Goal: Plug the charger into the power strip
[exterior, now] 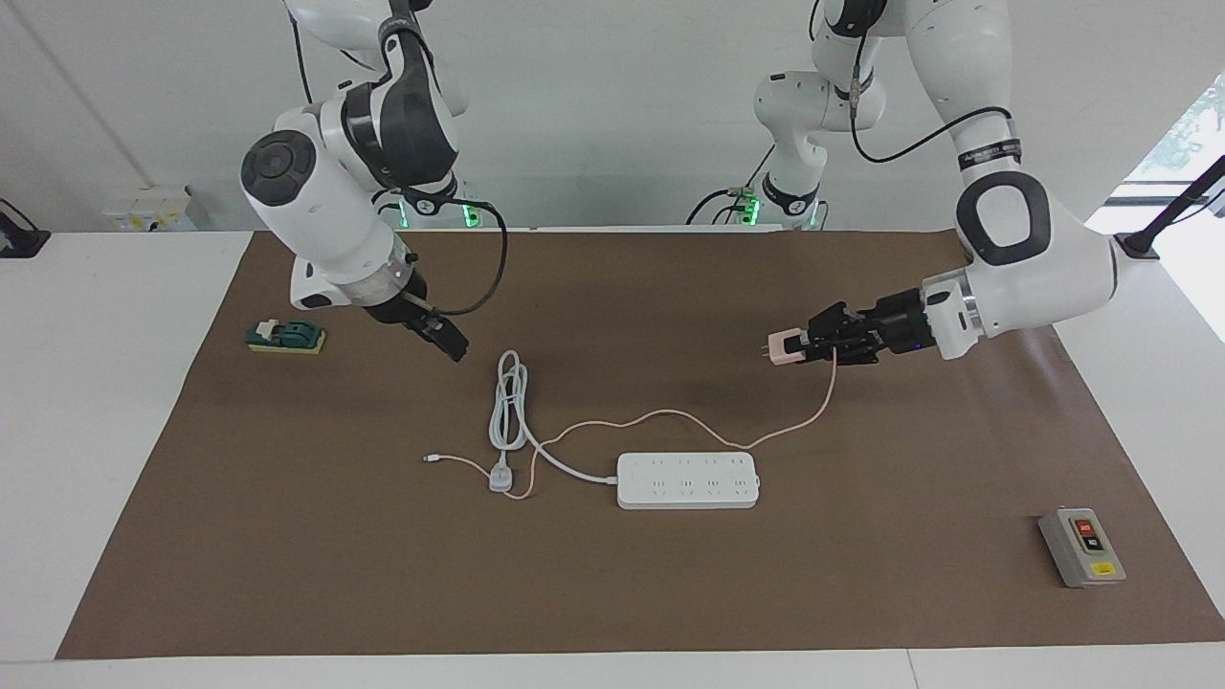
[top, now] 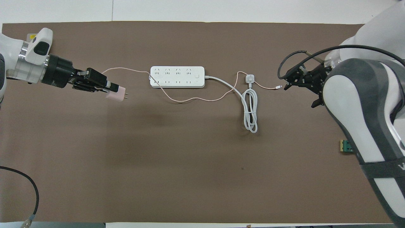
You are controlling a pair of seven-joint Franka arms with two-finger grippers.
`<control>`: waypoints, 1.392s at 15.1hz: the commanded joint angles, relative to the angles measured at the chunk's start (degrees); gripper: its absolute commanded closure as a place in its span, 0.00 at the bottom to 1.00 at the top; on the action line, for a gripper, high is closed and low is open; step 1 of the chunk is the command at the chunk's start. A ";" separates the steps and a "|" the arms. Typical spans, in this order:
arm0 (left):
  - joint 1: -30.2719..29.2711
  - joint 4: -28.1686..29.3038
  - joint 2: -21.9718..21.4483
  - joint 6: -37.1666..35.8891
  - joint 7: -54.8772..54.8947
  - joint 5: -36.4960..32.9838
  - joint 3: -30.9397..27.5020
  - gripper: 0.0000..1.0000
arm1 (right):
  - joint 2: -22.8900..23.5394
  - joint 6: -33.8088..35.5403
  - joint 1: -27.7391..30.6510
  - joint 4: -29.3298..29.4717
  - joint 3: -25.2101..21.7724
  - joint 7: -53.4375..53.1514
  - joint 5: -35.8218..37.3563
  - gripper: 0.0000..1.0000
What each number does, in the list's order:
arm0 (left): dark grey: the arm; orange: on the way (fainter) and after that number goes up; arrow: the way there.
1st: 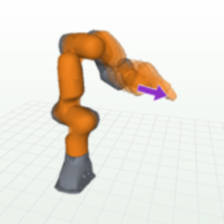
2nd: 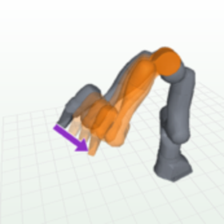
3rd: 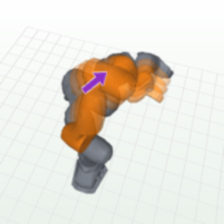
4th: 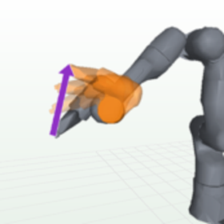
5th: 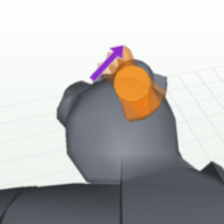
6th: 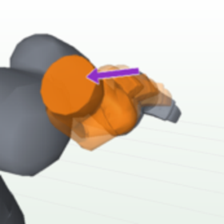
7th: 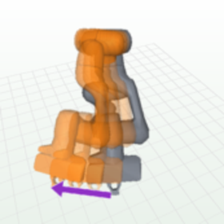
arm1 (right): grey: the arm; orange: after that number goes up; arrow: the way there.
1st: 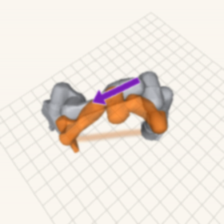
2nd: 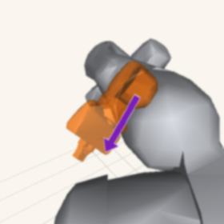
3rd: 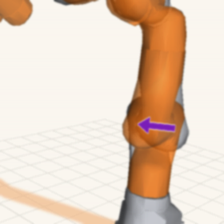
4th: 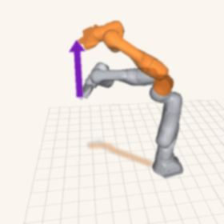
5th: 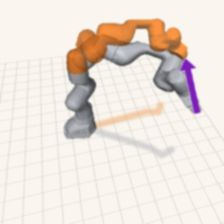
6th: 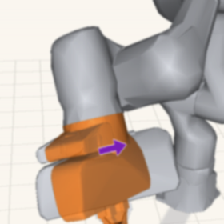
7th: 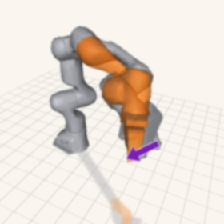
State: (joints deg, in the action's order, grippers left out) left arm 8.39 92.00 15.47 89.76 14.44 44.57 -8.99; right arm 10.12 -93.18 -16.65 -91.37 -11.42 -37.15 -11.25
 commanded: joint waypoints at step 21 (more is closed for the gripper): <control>6.78 -8.33 -4.13 -11.44 -19.42 -37.06 -3.84 1.00 | -10.92 10.91 3.82 -0.83 0.96 28.80 13.71 0.00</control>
State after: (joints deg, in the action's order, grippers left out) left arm 11.51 83.99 12.08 79.05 -1.78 12.14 -12.32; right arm -0.04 -82.74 -13.63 -91.38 -11.26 -9.28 1.97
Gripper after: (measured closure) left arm 0.683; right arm 0.000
